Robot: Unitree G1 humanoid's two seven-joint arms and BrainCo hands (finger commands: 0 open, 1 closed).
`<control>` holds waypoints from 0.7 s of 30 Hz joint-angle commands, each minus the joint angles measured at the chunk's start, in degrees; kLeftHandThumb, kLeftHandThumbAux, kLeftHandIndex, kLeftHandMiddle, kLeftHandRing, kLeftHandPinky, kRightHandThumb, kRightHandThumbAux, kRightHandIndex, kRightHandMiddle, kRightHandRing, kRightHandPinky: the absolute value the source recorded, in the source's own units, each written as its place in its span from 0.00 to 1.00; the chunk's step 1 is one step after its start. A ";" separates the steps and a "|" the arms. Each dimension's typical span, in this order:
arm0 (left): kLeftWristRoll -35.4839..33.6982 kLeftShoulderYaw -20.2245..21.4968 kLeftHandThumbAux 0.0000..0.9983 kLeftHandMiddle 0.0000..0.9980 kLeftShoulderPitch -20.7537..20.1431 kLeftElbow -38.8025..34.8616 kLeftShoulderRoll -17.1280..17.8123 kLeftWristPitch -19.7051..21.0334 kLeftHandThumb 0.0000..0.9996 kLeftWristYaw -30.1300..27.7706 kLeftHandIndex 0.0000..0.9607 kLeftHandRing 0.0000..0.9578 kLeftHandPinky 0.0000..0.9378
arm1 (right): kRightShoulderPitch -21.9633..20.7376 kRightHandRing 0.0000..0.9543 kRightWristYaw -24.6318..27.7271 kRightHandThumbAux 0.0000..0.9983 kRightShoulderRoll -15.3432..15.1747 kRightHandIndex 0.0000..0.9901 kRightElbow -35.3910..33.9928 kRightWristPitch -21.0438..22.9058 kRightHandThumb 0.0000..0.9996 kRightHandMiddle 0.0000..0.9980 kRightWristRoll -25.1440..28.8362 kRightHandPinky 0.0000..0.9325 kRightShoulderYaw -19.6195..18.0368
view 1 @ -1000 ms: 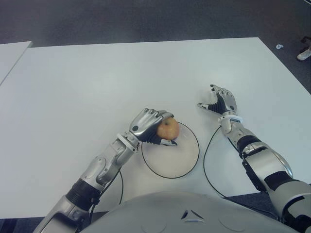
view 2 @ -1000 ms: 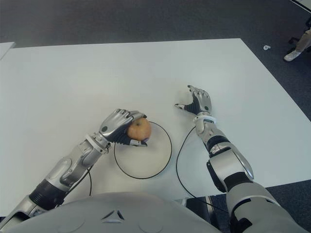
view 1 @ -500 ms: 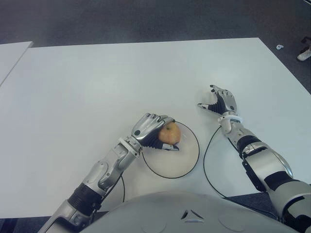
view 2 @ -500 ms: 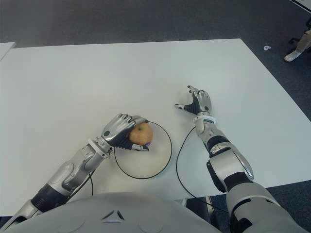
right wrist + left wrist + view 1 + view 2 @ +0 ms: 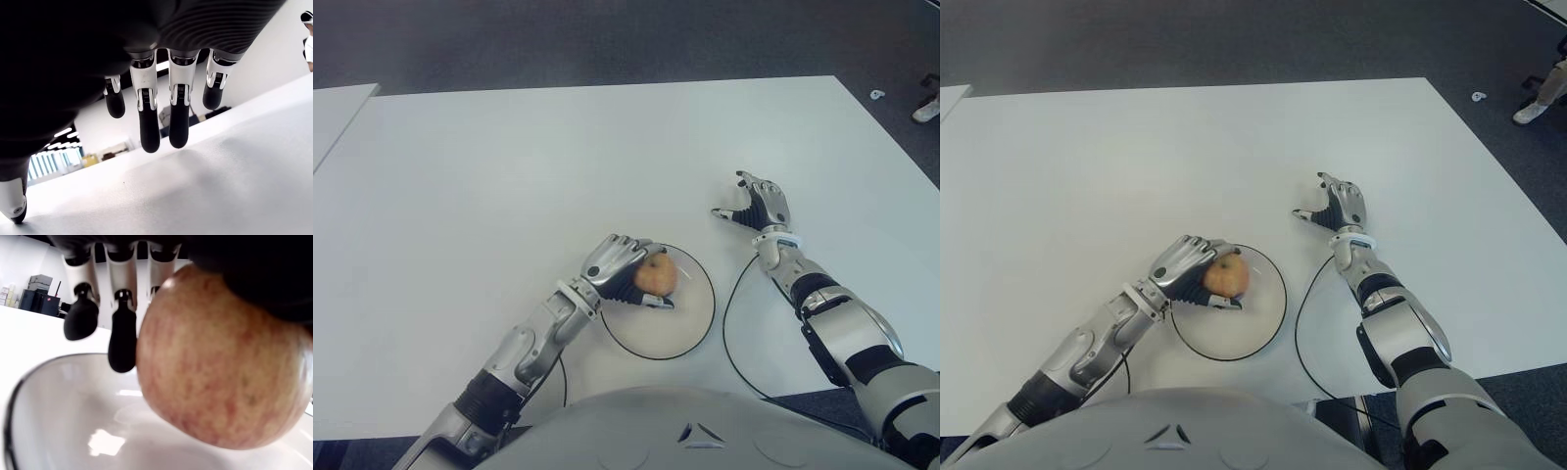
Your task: Put the apples into the plate.
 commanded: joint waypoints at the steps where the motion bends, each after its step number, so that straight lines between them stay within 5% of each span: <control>1: -0.87 -0.06 0.67 0.52 -0.19 1.70 -0.56 -0.16 0.84 0.55 0.43 0.80 0.79 | 7.58 0.28 1.81 0.59 6.47 0.13 3.17 0.34 0.36 0.31 -1.62 0.10 2.13; 8: -1.34 0.02 0.66 0.53 -1.31 2.83 0.43 -4.49 0.84 4.32 0.44 0.78 0.78 | 7.54 0.26 1.76 0.58 6.53 0.14 3.17 0.24 0.37 0.31 -1.62 0.09 2.14; 10: -2.27 0.29 0.68 0.66 -1.14 1.81 0.76 -5.18 0.76 3.47 0.45 0.76 0.75 | 7.52 0.26 1.78 0.58 6.54 0.14 3.17 0.30 0.36 0.30 -1.67 0.10 2.19; 14: -4.37 1.02 0.69 0.71 -0.25 -1.32 1.30 -5.44 0.71 0.64 0.45 0.72 0.71 | 7.41 0.26 1.88 0.58 6.83 0.14 3.28 0.70 0.36 0.30 -1.76 0.10 2.29; 16: -4.63 1.20 0.50 0.66 -0.15 -1.74 1.44 -5.47 0.51 0.32 0.46 0.67 0.64 | 7.32 0.26 2.02 0.59 6.91 0.13 3.31 0.76 0.36 0.30 -1.74 0.10 2.27; 17: -4.58 1.25 0.44 0.56 -0.13 -1.78 1.47 -5.50 0.45 0.40 0.41 0.55 0.52 | 7.31 0.26 2.06 0.59 6.94 0.13 3.31 0.75 0.35 0.30 -1.73 0.10 2.26; 21: -4.08 1.66 0.36 0.39 0.04 -2.15 1.48 -5.53 0.35 0.71 0.33 0.35 0.32 | 7.24 0.26 2.19 0.58 6.99 0.12 3.33 0.76 0.35 0.31 -1.70 0.10 2.24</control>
